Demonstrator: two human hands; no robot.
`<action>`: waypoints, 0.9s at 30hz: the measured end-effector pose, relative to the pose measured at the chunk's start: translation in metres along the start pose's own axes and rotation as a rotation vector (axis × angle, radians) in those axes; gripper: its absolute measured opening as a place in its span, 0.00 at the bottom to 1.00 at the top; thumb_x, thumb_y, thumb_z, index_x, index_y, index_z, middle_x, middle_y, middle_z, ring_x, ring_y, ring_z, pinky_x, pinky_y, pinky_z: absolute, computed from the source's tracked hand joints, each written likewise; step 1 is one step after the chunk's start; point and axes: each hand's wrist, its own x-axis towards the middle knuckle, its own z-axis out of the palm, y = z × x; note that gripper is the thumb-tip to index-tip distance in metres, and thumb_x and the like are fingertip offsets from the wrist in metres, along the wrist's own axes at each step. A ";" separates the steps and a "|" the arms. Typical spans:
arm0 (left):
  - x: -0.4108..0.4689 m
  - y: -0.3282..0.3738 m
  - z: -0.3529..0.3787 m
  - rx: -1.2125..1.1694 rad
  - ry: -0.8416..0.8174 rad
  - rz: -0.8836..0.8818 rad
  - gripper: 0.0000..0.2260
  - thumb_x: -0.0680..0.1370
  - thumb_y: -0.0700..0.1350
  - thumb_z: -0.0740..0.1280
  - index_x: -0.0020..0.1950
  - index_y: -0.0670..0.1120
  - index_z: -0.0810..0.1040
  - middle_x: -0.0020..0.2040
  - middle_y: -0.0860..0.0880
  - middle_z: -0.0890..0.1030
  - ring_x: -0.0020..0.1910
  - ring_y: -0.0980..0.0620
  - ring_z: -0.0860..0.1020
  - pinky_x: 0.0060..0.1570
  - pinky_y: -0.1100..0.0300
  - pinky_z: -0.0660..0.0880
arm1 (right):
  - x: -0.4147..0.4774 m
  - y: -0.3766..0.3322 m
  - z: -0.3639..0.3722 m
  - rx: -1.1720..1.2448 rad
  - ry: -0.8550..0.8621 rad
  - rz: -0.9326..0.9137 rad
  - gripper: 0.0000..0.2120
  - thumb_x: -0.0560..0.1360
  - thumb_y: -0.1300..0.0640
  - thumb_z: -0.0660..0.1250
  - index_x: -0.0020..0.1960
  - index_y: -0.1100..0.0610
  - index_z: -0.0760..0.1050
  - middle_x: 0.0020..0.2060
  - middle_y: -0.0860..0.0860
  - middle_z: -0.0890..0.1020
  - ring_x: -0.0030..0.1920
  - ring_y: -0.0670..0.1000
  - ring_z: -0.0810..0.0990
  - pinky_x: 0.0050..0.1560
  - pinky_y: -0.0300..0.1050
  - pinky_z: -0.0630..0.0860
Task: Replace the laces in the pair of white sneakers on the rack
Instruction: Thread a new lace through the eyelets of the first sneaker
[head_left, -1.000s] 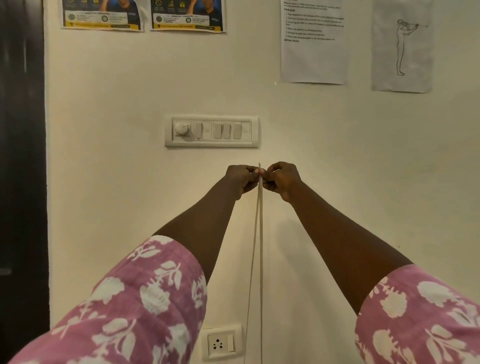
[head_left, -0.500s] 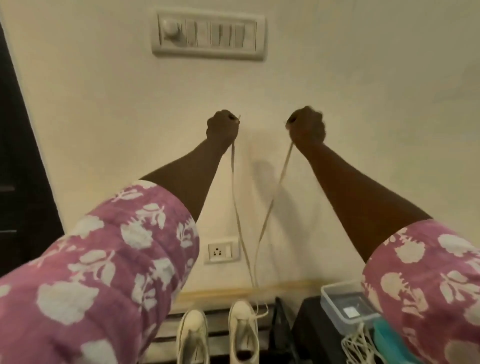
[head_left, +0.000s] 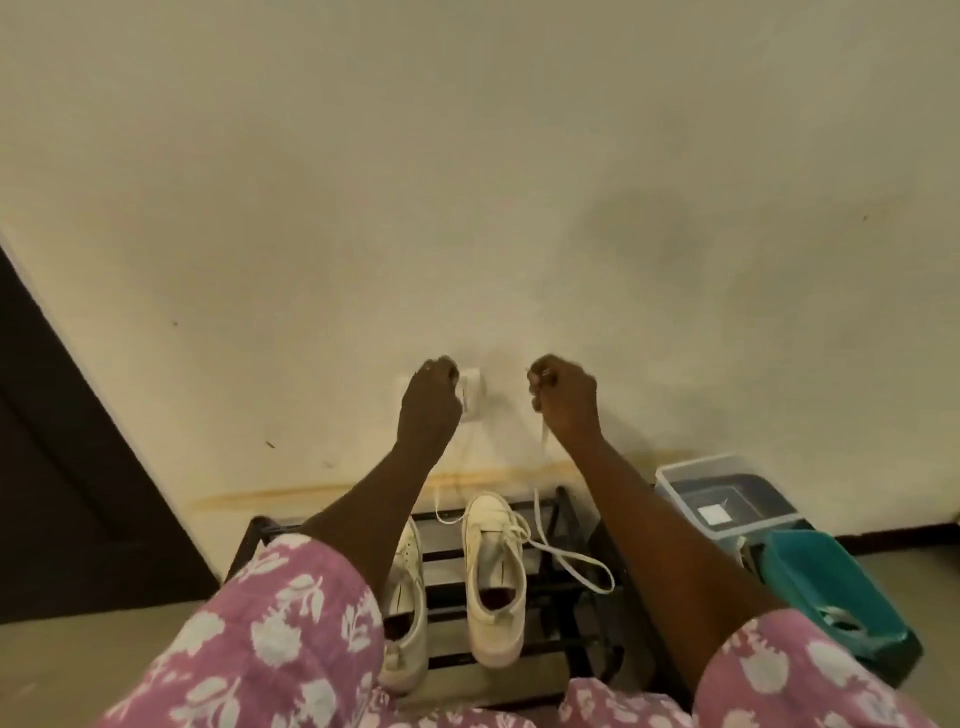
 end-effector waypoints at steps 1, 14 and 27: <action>-0.009 -0.019 0.012 0.053 -0.026 -0.003 0.10 0.77 0.32 0.58 0.53 0.37 0.76 0.50 0.39 0.77 0.51 0.41 0.75 0.47 0.55 0.67 | -0.007 0.022 0.007 -0.030 -0.040 0.053 0.13 0.70 0.74 0.56 0.39 0.64 0.78 0.31 0.55 0.77 0.30 0.51 0.73 0.32 0.43 0.73; -0.072 -0.085 0.134 0.282 -0.753 0.029 0.18 0.73 0.44 0.71 0.62 0.45 0.78 0.60 0.43 0.74 0.60 0.46 0.73 0.58 0.59 0.68 | -0.051 0.149 0.052 -0.031 -0.057 0.408 0.11 0.76 0.69 0.60 0.41 0.59 0.77 0.33 0.52 0.78 0.32 0.48 0.75 0.32 0.35 0.72; -0.076 -0.113 0.135 -0.047 -0.399 -0.765 0.10 0.78 0.41 0.63 0.51 0.36 0.78 0.45 0.41 0.81 0.52 0.41 0.80 0.44 0.59 0.74 | -0.069 0.163 0.060 -0.219 -0.268 0.278 0.10 0.76 0.65 0.65 0.55 0.64 0.81 0.48 0.58 0.84 0.43 0.50 0.80 0.38 0.23 0.70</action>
